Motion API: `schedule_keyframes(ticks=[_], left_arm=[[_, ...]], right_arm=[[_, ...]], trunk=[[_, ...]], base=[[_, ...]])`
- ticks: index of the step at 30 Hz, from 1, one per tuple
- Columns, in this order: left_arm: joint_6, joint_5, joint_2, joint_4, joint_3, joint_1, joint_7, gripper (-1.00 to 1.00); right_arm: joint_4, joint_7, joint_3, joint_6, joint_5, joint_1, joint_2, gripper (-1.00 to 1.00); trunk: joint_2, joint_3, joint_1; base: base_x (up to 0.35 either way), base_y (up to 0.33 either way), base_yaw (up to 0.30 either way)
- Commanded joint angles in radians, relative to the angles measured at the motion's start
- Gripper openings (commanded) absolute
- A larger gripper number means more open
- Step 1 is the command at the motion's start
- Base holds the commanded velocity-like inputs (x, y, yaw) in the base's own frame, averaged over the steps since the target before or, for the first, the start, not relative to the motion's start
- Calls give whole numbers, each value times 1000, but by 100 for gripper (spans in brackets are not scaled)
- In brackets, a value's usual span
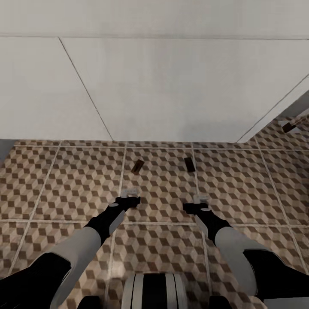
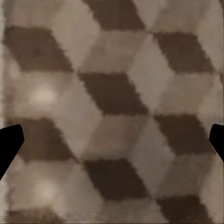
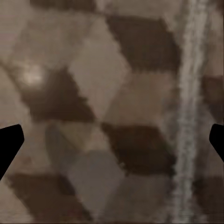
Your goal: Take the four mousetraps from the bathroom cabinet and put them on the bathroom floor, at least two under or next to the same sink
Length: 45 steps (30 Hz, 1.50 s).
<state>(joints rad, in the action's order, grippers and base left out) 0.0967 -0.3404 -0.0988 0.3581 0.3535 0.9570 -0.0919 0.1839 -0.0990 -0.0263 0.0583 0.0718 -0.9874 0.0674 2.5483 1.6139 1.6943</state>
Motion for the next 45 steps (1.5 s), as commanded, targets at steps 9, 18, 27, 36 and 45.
schedule_keyframes(ticks=[9,18,27,36,45], left_arm=[[5,-10,1,-2,8,0,-7,100],[4,-11,1,-17,9,0,-5,100],[3,-11,0,-35,9,-1,-5,100],[2,-11,-1,-49,8,-1,-5,100],[2,-11,0,-53,8,-1,-4,100]], right_arm=[[-1,-11,-3,-3,0,5,0,100],[-18,-14,-3,-9,-2,10,0,100],[-58,-12,-4,-11,-6,10,-2,100],[-68,-8,-4,-12,-7,10,-3,100],[-77,-7,-4,-11,-1,10,-1,100]], trunk=[[0,0,-1],[0,0,-1],[0,0,-1],[0,0,-1],[0,0,-1]], base=[[-345,0,0],[-345,0,0],[-345,0,0],[-346,0,0],[-346,0,0]])
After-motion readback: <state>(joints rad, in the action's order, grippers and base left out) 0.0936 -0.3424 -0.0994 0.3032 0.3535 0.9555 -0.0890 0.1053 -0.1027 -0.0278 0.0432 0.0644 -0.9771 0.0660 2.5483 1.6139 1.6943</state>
